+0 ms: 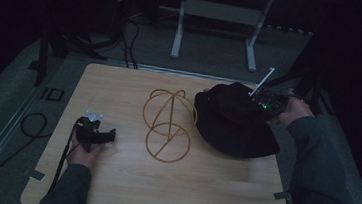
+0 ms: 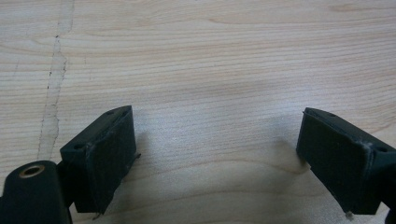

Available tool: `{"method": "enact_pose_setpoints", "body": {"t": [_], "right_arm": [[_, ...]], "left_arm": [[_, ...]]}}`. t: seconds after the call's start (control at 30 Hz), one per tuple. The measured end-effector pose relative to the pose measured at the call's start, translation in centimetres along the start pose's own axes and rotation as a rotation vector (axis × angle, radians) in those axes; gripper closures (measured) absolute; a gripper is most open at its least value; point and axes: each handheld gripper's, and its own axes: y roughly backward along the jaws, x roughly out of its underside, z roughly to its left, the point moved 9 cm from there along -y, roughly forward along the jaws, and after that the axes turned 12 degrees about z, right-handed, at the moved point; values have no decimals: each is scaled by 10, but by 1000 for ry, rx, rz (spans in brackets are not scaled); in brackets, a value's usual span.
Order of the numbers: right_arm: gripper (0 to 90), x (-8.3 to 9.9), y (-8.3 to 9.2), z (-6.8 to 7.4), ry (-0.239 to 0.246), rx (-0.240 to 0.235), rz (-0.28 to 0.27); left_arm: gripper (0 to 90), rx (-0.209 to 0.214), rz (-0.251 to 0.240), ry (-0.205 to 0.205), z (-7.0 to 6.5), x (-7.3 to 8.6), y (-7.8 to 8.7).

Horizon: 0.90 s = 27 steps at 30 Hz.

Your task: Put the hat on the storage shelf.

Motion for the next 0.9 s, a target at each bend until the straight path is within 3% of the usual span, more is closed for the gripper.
{"method": "enact_pose_setpoints", "body": {"t": [0.37,0.9], "right_arm": [[874,5,16,1,59,-6,-11],[874,15,34,-6,90,-4,-41]], "left_arm": [[121,0,0,0,0,0,0],[121,1,0,1,0,0,0]]}}
